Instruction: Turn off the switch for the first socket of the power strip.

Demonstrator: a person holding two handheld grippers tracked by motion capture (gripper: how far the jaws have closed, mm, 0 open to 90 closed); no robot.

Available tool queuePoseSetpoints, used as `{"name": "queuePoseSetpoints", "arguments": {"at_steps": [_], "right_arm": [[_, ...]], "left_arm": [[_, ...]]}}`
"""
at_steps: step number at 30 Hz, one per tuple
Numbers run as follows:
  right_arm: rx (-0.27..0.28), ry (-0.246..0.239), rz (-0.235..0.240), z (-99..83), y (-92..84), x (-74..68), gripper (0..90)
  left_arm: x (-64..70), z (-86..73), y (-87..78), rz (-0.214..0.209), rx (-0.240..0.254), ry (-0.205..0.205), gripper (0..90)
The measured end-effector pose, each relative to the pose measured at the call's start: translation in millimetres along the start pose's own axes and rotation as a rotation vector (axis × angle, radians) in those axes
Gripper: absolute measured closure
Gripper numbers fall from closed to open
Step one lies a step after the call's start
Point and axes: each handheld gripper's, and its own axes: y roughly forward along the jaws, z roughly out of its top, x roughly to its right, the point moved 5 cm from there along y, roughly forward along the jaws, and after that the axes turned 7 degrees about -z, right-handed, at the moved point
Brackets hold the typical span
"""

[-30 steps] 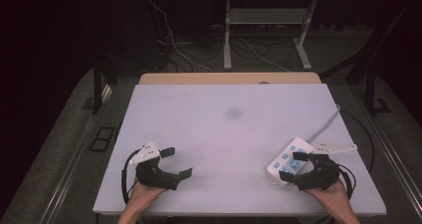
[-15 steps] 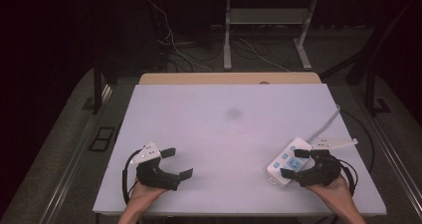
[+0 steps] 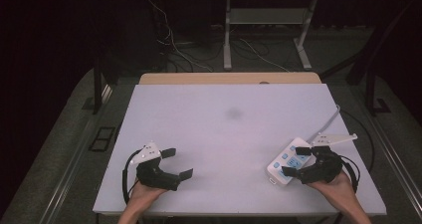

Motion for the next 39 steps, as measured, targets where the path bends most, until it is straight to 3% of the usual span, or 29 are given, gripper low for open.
{"name": "queuePoseSetpoints", "arguments": {"at_steps": [22,39], "right_arm": [[-0.045,-0.017,-0.02,16.4,-7.6,13.5,0.5],[-0.114,-0.027,-0.039,26.2,-5.2,31.8,0.5]], "left_arm": [[-0.2,-0.8,0.8,-0.006,-0.004,0.0,0.0],[-2.6,-1.7,-0.4,-0.004,-0.006,-0.006,0.0]]}}
